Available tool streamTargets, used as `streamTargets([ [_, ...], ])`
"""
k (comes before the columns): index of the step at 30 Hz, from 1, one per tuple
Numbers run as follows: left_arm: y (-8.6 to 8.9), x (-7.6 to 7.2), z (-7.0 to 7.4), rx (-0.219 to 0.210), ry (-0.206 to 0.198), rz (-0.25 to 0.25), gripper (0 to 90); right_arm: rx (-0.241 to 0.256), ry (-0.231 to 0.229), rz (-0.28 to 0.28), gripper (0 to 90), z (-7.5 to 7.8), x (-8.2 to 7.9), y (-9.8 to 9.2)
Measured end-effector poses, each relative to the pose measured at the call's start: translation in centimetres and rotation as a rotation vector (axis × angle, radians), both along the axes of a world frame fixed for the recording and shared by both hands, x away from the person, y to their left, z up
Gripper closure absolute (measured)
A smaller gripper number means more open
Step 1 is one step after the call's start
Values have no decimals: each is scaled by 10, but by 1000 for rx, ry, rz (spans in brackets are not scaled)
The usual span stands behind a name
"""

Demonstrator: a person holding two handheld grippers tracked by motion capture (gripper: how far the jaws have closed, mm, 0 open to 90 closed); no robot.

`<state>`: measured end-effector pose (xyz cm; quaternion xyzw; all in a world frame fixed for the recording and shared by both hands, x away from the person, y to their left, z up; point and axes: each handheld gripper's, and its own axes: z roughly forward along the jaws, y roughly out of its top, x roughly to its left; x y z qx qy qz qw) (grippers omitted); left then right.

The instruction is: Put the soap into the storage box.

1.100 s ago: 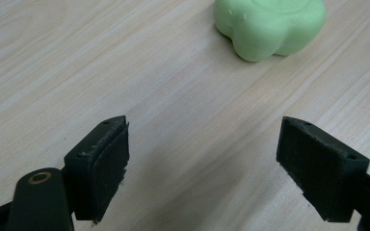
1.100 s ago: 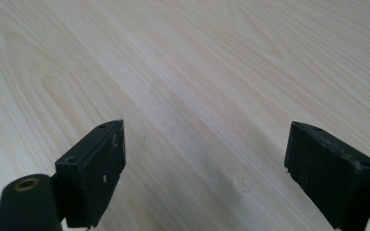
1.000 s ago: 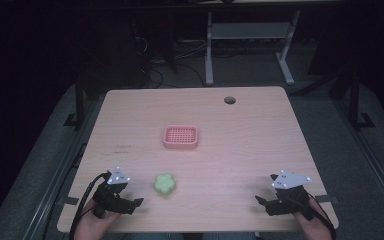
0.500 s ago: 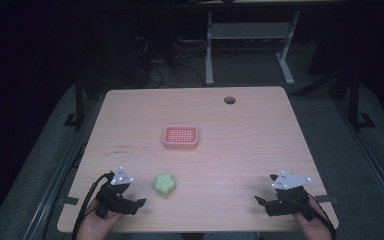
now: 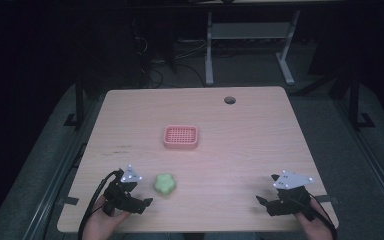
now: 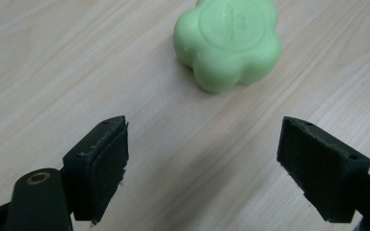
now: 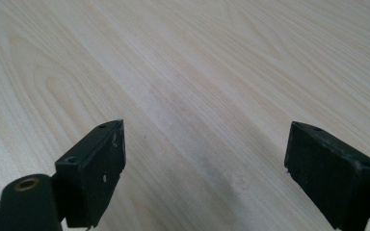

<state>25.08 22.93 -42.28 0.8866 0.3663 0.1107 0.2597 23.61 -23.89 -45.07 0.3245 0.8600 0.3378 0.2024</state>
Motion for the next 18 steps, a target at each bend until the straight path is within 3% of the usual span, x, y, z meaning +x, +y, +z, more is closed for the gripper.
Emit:
streamTargets([
  [3, -4, 3, 3, -17, 14, -5, 177, 9, 1, -1, 138, 1, -1, 1],
  [10, -17, 11, 8, 10, 24, -44, 178, 2, 3, 3, 138, 0, -1, 2],
  [18, -27, 17, 13, 25, 32, -52, 179, 6, 6, 0, 138, 0, -1, 3],
])
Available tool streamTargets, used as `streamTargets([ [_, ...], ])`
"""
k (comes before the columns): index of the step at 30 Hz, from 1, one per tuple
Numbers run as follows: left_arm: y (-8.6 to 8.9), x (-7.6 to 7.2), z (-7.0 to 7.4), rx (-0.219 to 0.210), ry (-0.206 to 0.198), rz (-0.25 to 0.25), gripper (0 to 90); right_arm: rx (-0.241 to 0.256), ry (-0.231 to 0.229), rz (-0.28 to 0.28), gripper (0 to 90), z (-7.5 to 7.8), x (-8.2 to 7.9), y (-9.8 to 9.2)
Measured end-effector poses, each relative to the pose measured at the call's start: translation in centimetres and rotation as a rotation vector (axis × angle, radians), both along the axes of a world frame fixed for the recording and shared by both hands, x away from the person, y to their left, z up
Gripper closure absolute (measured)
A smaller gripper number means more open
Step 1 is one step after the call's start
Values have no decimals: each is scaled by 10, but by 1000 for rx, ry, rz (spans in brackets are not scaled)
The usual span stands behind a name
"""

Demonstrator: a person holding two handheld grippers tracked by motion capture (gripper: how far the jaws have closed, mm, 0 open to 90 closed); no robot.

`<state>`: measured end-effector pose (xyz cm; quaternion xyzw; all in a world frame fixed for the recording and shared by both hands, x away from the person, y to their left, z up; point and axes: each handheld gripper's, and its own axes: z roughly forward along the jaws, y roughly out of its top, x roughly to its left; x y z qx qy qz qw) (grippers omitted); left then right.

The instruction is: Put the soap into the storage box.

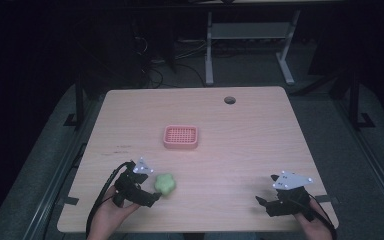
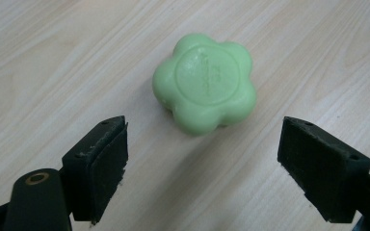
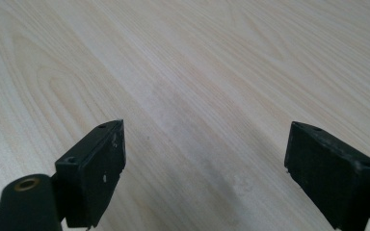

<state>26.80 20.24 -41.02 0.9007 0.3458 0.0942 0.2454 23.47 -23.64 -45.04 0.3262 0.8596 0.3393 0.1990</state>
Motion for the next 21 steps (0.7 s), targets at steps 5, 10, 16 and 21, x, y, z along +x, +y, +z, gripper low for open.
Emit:
streamTargets([
  [5, -7, 5, 2, 13, 14, -7, 178, 6, -3, 1, 138, 0, -1, 1],
  [10, -14, 10, 1, 20, 25, -6, 175, 9, -1, -3, 138, 0, 0, 0],
  [16, -19, 15, 1, 30, 35, -9, 175, 12, 1, -4, 138, 0, -1, 1],
  [21, -24, 19, 1, 40, 40, -5, 175, 9, -1, -3, 138, 1, -1, 1],
])
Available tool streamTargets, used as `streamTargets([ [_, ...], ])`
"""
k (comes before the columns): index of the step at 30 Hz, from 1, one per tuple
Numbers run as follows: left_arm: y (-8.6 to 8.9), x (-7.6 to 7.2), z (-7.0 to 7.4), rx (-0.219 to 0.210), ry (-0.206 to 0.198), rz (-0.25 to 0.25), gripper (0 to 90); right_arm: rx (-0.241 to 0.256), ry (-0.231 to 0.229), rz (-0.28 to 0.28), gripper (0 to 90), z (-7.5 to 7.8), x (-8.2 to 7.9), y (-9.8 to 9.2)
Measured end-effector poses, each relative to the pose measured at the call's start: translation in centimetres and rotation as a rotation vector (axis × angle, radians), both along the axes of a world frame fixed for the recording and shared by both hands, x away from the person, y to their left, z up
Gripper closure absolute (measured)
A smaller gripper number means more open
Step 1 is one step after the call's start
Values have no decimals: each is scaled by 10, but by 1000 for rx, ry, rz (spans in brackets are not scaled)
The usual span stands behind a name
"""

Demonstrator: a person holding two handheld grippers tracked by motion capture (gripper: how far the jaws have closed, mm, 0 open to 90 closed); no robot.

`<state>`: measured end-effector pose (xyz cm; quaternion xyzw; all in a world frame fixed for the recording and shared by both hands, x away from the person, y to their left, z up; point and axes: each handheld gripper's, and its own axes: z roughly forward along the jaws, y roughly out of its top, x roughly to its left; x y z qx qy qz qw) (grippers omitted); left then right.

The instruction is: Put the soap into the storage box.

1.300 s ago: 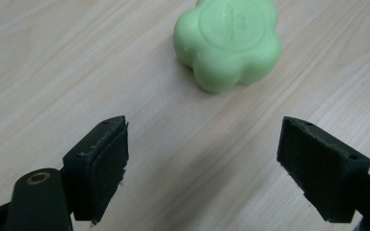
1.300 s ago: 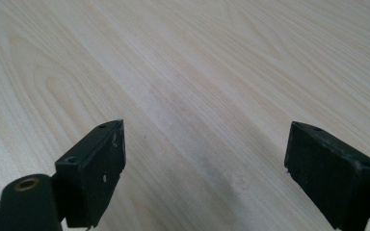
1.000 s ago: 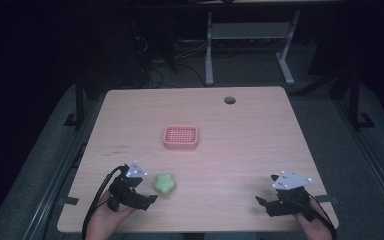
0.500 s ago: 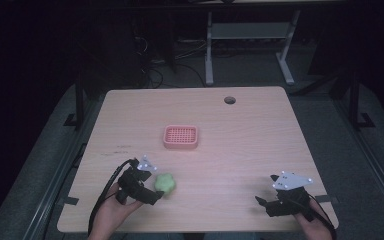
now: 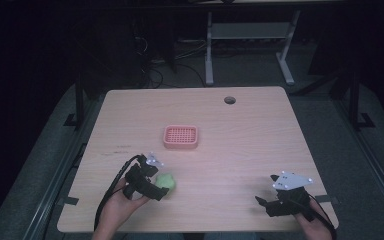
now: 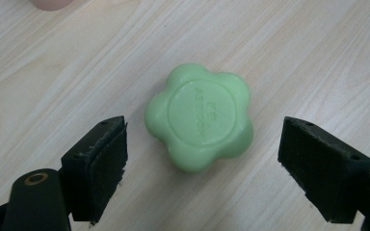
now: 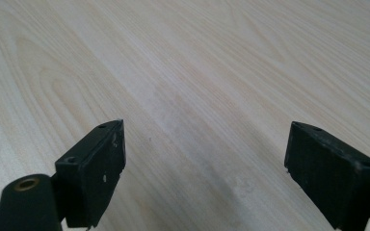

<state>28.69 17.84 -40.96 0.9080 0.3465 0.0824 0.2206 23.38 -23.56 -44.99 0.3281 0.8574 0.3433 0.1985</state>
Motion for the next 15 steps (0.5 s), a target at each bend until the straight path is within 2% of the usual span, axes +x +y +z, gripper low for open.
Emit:
streamTargets([
  [10, -9, 8, -5, 22, 23, -11, 175, 1, -1, 4, 138, 0, 0, 0],
  [15, -15, 12, -10, 54, 37, -21, 175, -1, 0, 5, 138, 0, 0, 1],
])
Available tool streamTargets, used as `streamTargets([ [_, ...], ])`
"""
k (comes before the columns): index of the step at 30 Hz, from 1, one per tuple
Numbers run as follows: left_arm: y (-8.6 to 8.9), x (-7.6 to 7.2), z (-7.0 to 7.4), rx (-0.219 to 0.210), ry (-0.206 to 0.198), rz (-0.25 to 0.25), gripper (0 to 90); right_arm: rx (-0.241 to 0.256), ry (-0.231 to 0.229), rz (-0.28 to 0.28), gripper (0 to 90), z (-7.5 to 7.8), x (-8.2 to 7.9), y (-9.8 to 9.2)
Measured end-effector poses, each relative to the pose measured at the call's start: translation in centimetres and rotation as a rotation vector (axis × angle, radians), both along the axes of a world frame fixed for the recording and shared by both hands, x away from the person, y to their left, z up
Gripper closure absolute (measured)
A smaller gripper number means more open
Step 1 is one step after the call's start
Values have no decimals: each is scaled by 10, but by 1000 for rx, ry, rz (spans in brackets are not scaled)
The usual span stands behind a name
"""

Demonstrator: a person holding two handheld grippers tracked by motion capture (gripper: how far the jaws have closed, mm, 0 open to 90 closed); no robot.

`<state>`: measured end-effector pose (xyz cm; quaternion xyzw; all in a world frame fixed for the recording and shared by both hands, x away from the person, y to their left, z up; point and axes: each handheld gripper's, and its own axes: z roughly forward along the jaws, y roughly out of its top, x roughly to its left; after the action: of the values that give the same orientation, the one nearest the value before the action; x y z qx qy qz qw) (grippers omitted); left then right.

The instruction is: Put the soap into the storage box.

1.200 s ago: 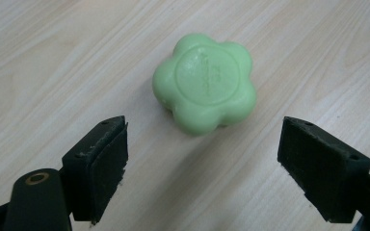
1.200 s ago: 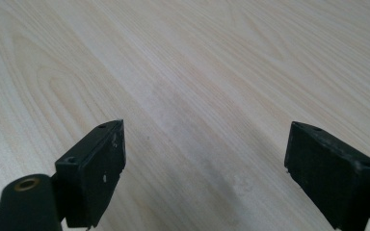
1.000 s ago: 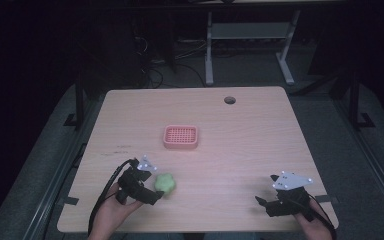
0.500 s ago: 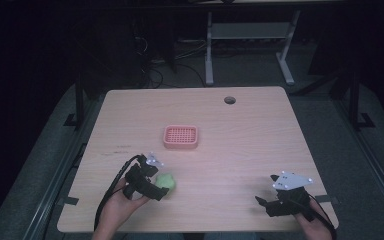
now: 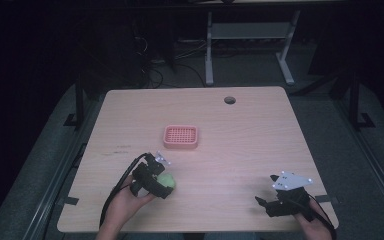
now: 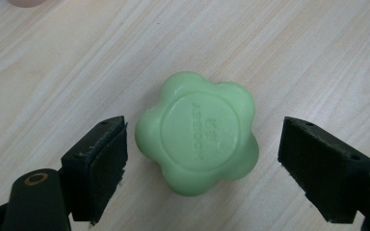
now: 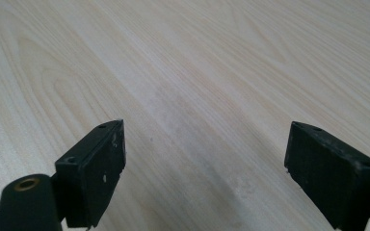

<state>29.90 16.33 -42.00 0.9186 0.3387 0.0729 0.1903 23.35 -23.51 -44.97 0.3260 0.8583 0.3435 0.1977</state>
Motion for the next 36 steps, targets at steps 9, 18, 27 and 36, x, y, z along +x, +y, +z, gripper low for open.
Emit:
streamTargets([
  [9, -5, 6, -8, 32, 30, 16, 175, 3, -1, 1, 138, 0, 0, 0],
  [18, -11, 11, -14, 61, 60, 21, 203, 4, -1, 0, 138, 0, 0, 0],
  [27, -12, 13, -16, 82, 63, 21, 237, 7, -2, -1, 138, 1, 0, -1],
  [36, -12, 13, -17, 81, 67, 21, 249, 7, -1, -1, 138, 1, 0, -1],
])
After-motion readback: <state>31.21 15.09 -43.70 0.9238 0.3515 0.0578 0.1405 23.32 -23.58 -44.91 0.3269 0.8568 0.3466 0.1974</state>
